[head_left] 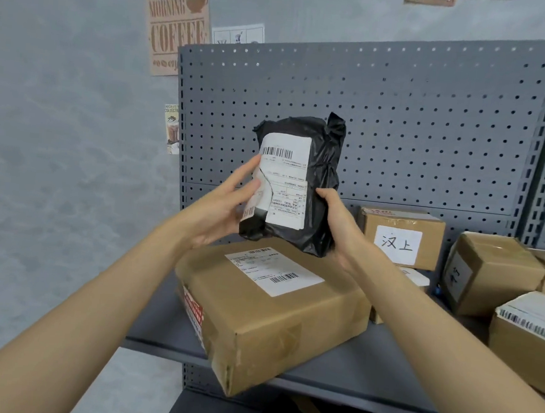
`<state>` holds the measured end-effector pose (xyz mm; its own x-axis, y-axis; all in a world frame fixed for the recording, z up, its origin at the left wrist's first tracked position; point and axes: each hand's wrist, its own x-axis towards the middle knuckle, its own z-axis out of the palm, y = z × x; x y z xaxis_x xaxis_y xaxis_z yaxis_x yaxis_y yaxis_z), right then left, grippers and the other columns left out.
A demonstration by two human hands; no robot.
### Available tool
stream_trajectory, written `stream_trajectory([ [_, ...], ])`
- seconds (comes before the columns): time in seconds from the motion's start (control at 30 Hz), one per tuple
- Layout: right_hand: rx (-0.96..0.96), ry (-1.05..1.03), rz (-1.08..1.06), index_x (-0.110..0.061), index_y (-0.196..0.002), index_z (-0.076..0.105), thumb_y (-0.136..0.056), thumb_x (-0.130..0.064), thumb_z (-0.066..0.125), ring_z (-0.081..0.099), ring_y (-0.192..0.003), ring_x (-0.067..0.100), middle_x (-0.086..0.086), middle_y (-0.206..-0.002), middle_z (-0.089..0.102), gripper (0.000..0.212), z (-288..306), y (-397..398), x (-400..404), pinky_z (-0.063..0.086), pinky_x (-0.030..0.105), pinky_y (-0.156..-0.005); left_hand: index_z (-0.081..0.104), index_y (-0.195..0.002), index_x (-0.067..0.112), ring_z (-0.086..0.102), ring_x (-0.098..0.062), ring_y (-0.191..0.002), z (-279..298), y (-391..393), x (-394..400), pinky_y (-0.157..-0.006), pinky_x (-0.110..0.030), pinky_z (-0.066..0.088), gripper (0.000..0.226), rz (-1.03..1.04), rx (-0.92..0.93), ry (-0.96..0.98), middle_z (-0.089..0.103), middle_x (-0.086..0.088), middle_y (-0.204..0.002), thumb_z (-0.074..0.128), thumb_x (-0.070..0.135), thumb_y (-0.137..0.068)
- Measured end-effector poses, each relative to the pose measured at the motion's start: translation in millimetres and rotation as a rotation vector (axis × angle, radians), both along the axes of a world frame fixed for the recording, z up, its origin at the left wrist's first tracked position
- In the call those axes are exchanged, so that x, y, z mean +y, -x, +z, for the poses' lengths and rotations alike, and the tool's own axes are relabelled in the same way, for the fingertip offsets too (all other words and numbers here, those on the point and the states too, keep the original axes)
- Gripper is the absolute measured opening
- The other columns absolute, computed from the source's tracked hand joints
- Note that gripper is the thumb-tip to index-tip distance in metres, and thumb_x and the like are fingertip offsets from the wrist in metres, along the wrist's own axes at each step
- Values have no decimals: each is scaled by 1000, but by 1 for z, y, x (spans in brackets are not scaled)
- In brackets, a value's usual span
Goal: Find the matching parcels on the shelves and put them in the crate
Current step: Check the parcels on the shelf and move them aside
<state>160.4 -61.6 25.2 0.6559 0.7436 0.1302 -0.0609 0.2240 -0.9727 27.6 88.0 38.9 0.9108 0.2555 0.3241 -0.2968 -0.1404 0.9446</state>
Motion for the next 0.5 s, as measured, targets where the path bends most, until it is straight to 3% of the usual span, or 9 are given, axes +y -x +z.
stream_trajectory([
  [0.13,-142,35,163,-30,-114,65,-80,-61,56,69,-97,10,-8,-106,73,47,-5,2,9,52,26,-80,28,-139,46,68,-21,-99,1,6,12,-73,-32,57,77,132,-5,-70,70,-1,-112,67,34,-74],
  [0.23,-156,-7,198,-22,-115,65,-77,-43,70,70,-95,12,-4,-103,74,43,-4,0,14,56,23,-72,24,-143,36,69,-17,-95,2,9,18,-70,-32,58,89,219,20,-99,72,1,-107,73,25,-70],
  [0.4,-182,17,187,-17,-121,61,-74,-28,77,71,-95,18,0,-105,73,51,1,1,28,56,31,-80,23,-145,23,71,-15,-88,3,14,29,-65,-32,59,90,362,43,-60,71,1,-105,75,16,-72],
  [0.5,-191,49,149,-18,-138,39,-72,-32,78,68,-101,16,-2,-119,67,78,3,11,40,56,29,-77,29,-143,19,69,-17,-91,7,20,37,-66,-31,58,87,427,62,-71,67,-2,-115,77,15,-70],
])
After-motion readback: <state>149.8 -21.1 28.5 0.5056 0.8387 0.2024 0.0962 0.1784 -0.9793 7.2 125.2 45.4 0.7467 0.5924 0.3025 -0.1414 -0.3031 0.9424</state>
